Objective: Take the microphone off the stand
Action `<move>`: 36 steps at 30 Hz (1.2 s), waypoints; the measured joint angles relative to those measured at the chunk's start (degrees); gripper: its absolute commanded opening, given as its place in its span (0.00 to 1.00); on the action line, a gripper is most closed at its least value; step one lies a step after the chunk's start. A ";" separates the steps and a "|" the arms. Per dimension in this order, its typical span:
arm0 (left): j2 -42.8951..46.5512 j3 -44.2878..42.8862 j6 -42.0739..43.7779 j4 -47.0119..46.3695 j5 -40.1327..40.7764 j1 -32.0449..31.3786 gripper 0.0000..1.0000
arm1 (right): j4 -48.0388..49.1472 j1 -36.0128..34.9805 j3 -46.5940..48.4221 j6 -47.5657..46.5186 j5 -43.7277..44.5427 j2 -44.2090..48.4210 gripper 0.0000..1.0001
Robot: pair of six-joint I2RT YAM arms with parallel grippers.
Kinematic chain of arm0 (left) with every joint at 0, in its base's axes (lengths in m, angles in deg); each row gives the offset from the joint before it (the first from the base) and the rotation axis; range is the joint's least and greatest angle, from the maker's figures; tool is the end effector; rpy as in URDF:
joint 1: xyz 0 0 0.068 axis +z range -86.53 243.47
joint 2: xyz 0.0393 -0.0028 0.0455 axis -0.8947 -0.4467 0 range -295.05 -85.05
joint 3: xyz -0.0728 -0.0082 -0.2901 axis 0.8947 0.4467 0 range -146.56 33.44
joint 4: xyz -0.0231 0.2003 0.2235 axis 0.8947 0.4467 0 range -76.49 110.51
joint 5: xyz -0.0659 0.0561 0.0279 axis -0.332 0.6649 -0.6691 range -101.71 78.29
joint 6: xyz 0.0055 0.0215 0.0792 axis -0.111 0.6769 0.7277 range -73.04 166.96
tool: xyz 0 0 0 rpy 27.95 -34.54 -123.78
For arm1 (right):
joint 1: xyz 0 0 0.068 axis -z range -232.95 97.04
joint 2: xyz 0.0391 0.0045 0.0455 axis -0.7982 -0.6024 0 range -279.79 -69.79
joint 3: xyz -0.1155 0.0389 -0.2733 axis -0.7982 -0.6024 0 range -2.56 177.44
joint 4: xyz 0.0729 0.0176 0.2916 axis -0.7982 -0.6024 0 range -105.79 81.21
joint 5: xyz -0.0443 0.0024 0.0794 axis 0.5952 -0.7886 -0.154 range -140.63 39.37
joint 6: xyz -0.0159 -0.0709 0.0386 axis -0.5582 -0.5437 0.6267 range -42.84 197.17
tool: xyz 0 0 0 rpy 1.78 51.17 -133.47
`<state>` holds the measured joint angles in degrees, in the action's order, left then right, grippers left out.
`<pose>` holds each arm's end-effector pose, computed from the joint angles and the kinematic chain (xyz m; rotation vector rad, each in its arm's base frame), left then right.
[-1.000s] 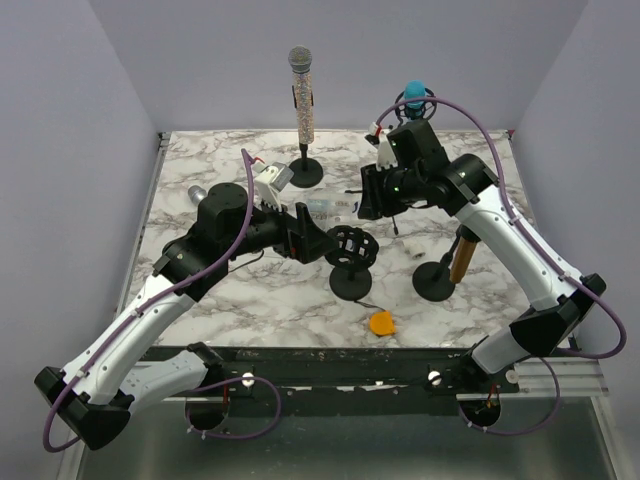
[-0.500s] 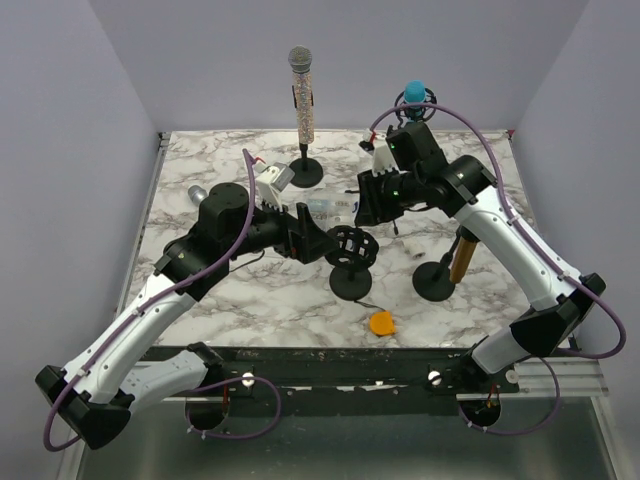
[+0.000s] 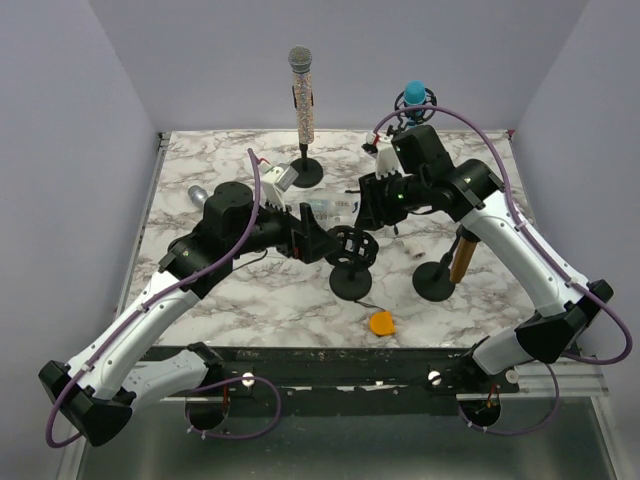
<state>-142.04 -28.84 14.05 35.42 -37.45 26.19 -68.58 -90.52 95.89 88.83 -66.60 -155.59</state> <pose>0.1994 -0.1908 0.4042 0.4169 1.9875 -1.2318 0.2755 0.2367 0.4205 -0.6882 2.3842 0.7210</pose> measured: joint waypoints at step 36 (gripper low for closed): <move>4.26 0.11 1.03 4.50 5.31 -0.61 0.99 | 14.16 0.02 -20.26 1.01 0.76 3.32 0.34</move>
<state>-137.78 -28.73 15.08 39.93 -32.14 25.58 -54.42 -90.49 75.63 89.83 -65.83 -152.26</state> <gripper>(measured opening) 0.980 0.338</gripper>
